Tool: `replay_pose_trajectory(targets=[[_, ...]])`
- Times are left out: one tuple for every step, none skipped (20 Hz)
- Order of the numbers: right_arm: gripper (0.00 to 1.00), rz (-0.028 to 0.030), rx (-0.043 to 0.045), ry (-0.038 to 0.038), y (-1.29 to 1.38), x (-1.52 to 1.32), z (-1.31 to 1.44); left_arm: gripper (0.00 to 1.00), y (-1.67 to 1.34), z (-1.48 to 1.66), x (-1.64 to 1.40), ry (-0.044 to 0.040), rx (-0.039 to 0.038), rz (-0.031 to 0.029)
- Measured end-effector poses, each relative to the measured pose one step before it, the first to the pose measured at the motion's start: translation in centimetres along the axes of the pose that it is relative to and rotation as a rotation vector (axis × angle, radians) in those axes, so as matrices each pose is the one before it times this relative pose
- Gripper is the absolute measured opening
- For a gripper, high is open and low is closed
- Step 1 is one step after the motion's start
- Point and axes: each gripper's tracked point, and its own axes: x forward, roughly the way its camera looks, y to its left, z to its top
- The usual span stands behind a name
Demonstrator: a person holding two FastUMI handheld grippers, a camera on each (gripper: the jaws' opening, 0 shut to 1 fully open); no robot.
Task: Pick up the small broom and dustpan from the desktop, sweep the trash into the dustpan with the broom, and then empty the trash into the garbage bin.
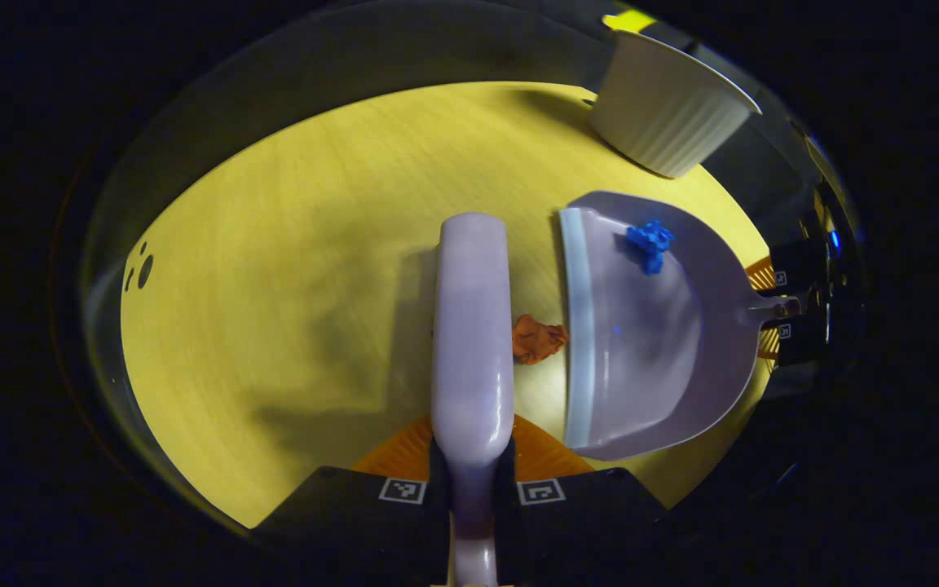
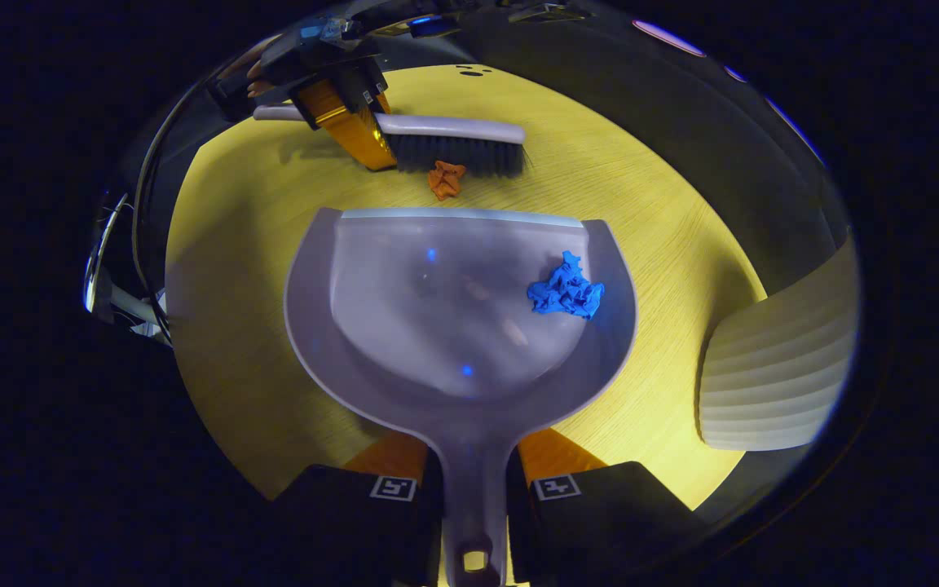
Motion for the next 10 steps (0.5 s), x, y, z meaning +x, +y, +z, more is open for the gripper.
replay_pose_trajectory(targets=[[0.37, -0.00828, -0.0074, -0.00621, 0.111, 0.124, -0.172, 0.26, -1.189, -0.066, 0.176, 0.00585, 0.0081, -0.03135], [0.37, -0.00166, -0.00622, 0.00054, 0.099, 0.077, -0.241, 0.26, -1.074, 0.232, 0.146, -0.00162, 0.01542, -0.03281], [0.37, -0.00157, 0.00226, -0.00548, -0.052, 0.084, 0.13, 0.24, -1.068, 0.282, -0.053, 0.00499, 0.01069, -0.03655], [0.37, -0.00144, 0.00815, 0.00369, 0.022, -0.105, -0.086, 0.24, -0.61, 0.11, -0.313, 0.01458, 0.00567, -0.0166], [0.37, -0.00167, 0.01599, -0.00186, 0.117, 0.148, 0.237, 0.27, -0.085, 0.218, -0.329, -0.00024, 0.0061, -0.00114], [0.37, -0.00236, 0.01179, -0.00157, 0.183, 0.091, 0.213, 0.26, 0.022, 0.302, -0.39, -0.00314, -0.00192, 0.00494], [0.37, -0.00297, 0.00353, 0.00045, 0.013, 0.023, 0.027, 0.27, 0.082, 0.199, -0.376, -0.00912, -0.00649, 0.00654], [0.37, -0.006, 0.00718, -0.00282, -0.06, -0.192, 0.173, 0.26, 0.249, 0.265, -0.359, -0.01462, -0.0094, 0.0068], [0.37, 0.0005, 0.01261, 0.00011, 0.102, 0.179, -0.145, 0.26, 0.331, -0.114, -0.362, -0.0149, -0.01306, 0.01221], [0.37, -0.0002, 0.01795, 0.00162, 0.041, 0.078, 0.124, 0.27, 0.582, 0.079, -0.563, -0.02061, -0.01675, 0.01918]])
